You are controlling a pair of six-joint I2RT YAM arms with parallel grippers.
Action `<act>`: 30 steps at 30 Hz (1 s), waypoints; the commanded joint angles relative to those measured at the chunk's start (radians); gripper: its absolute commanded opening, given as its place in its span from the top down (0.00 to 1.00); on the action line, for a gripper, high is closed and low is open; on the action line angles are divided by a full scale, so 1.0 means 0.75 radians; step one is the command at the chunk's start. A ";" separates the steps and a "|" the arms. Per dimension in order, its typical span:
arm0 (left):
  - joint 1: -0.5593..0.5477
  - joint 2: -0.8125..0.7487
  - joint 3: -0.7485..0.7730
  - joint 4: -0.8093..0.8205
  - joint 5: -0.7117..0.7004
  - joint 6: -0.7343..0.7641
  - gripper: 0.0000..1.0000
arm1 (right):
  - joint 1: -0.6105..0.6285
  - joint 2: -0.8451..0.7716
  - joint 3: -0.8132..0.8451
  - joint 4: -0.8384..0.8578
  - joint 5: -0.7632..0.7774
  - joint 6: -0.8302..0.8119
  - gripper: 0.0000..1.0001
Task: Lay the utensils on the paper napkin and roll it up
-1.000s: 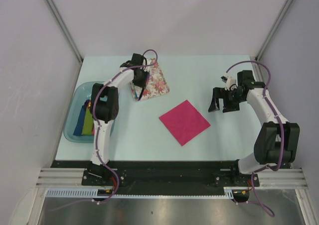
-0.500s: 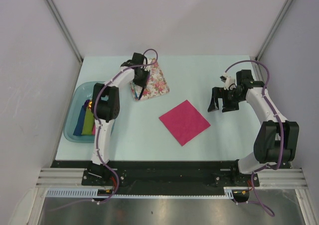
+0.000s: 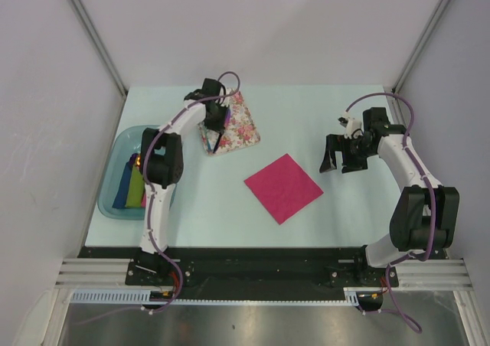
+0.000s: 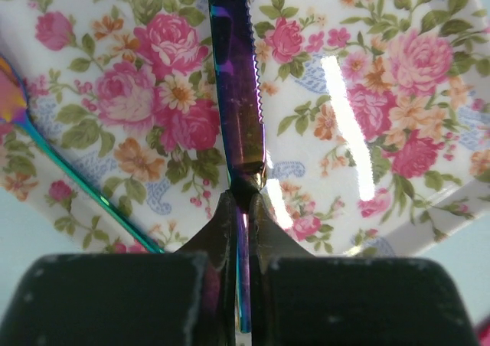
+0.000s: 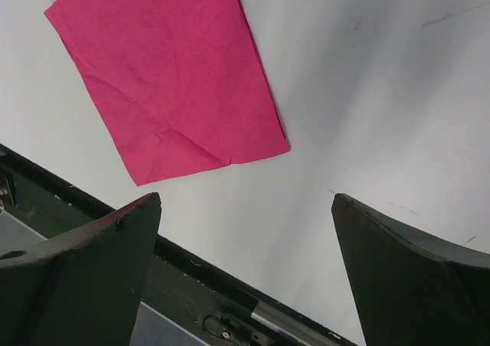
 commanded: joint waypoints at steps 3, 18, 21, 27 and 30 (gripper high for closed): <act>-0.014 -0.309 -0.012 0.000 -0.009 -0.181 1.00 | 0.004 -0.042 0.053 -0.005 -0.010 -0.012 0.00; -0.345 -0.708 -0.519 0.086 -0.144 -0.658 1.00 | -0.030 -0.087 0.042 0.001 -0.012 -0.008 0.00; -0.447 -0.698 -0.568 0.109 -0.130 -0.730 1.00 | -0.039 -0.101 0.044 -0.001 -0.026 -0.004 0.00; -0.480 -0.661 -0.642 0.166 -0.236 -0.787 0.96 | -0.041 -0.132 0.053 -0.026 -0.018 -0.008 0.00; -0.453 -0.689 -0.679 0.249 -0.264 -0.712 0.71 | -0.039 -0.150 0.032 -0.006 -0.036 -0.002 0.00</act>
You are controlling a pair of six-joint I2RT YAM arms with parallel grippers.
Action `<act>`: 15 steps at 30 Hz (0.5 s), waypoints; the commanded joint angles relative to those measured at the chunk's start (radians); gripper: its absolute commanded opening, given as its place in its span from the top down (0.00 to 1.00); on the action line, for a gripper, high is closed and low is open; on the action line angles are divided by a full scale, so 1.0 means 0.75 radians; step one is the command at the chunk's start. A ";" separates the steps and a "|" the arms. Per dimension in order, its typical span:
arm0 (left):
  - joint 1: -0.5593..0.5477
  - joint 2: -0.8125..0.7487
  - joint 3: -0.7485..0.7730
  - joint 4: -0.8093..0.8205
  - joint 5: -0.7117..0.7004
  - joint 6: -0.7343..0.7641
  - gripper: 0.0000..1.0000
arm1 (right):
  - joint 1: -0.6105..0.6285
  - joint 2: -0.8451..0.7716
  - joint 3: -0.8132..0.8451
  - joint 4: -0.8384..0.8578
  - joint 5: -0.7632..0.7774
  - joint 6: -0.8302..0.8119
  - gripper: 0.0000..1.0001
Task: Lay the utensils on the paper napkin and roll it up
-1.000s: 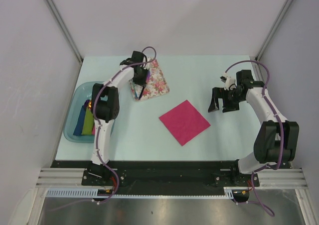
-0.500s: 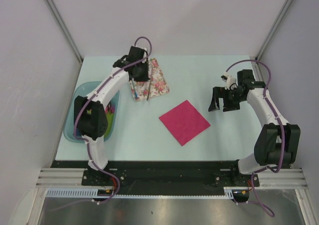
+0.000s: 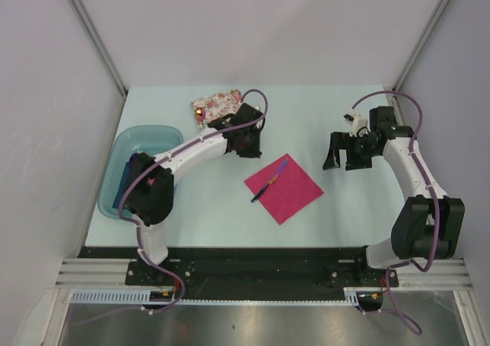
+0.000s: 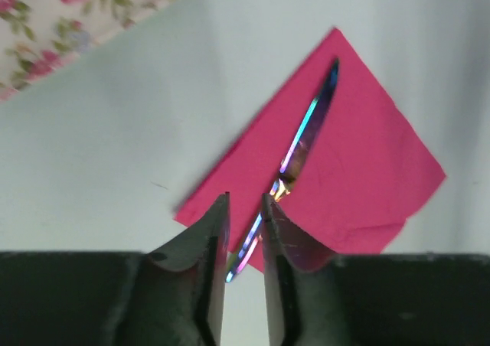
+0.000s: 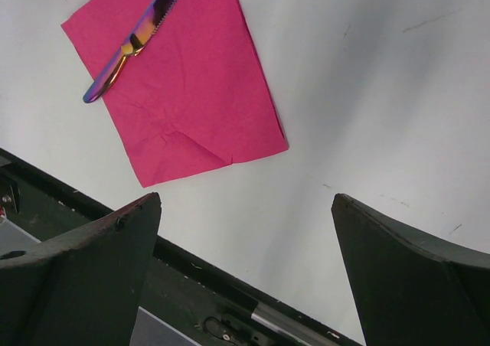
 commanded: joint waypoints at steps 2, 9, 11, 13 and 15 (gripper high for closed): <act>0.063 -0.038 -0.072 0.182 -0.078 0.128 0.62 | -0.005 -0.062 0.028 0.014 -0.037 0.000 0.00; -0.031 -0.028 -0.133 0.149 0.022 0.374 0.67 | -0.007 -0.068 0.016 0.020 -0.050 0.004 0.00; -0.074 -0.010 -0.125 0.125 0.028 0.409 0.68 | -0.007 -0.066 0.008 0.032 -0.060 0.011 0.00; -0.107 0.035 -0.106 0.106 0.036 0.444 0.68 | -0.007 -0.064 0.002 0.038 -0.068 0.013 0.00; -0.130 0.074 -0.084 0.074 0.036 0.464 0.69 | -0.007 -0.058 0.004 0.036 -0.068 0.013 0.00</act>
